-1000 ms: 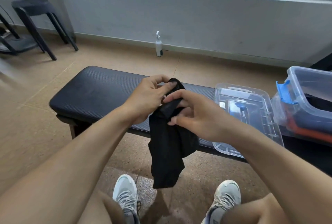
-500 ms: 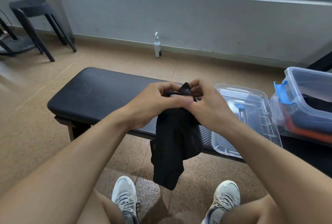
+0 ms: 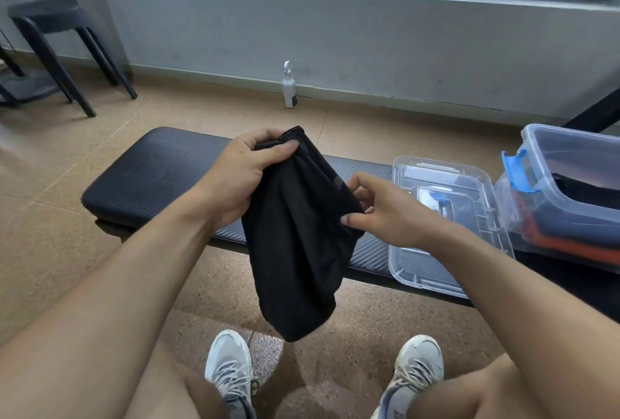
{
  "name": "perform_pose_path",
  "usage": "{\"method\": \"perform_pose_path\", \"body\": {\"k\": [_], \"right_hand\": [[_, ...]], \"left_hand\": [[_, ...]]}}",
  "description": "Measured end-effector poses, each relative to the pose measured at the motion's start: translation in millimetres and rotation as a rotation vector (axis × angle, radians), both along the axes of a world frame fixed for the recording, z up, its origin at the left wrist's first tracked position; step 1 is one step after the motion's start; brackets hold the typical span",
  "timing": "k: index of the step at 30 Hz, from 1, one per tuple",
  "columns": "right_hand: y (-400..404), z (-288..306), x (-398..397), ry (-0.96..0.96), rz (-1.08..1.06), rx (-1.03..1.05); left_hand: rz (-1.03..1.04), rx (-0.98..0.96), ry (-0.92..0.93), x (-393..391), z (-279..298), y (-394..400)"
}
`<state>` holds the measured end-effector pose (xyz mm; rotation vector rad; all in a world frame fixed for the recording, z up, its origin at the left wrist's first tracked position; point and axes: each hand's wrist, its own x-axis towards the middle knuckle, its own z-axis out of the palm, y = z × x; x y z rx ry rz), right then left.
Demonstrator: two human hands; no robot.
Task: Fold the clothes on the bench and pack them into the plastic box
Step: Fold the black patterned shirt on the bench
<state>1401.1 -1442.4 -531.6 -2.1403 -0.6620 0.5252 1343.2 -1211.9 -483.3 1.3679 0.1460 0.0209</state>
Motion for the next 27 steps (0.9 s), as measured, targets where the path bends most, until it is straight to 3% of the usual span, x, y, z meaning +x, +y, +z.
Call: {"method": "perform_pose_path", "body": {"k": [4, 8, 11, 14, 15, 18, 20, 27], "right_hand": [[2, 1, 2, -0.111, -0.117, -0.013], [1, 13, 4, 0.051, -0.189, 0.212], [-3, 28, -6, 0.311, -0.039, 0.308], [-4, 40, -21, 0.536, 0.243, 0.385], [-2, 42, -25, 0.466, 0.277, 0.418], [6, 40, -28, -0.221, 0.114, 0.351], [9, 39, -26, -0.524, 0.109, 0.244], [15, 36, -26, -0.916, 0.125, 0.092]], "left_hand": [[0.125, 0.086, -0.045, 5, -1, 5], [0.24, 0.236, -0.032, 9, -9, 20], [0.298, 0.513, -0.107, 9, -16, 24], [0.268, 0.593, -0.171, 5, -13, 19], [0.194, 0.586, -0.173, 3, -11, 17], [-0.095, 0.526, -0.161, -2, -6, 8], [-0.173, 0.491, -0.161, -4, -5, 1], [-0.229, 0.381, -0.081, -5, -3, -10]]}}
